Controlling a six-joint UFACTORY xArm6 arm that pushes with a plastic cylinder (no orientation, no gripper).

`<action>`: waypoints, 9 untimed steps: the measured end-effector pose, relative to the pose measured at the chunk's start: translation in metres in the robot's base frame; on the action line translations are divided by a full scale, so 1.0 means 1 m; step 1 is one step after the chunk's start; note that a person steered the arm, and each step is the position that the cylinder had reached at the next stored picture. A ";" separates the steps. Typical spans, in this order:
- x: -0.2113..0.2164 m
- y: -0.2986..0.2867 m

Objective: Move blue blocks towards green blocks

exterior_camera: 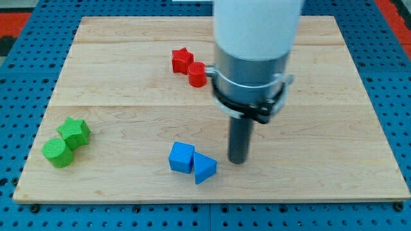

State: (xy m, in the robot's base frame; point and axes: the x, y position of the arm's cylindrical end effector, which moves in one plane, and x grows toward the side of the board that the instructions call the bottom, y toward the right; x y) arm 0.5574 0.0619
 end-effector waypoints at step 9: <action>0.043 -0.090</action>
State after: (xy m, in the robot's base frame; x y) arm 0.6009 -0.0281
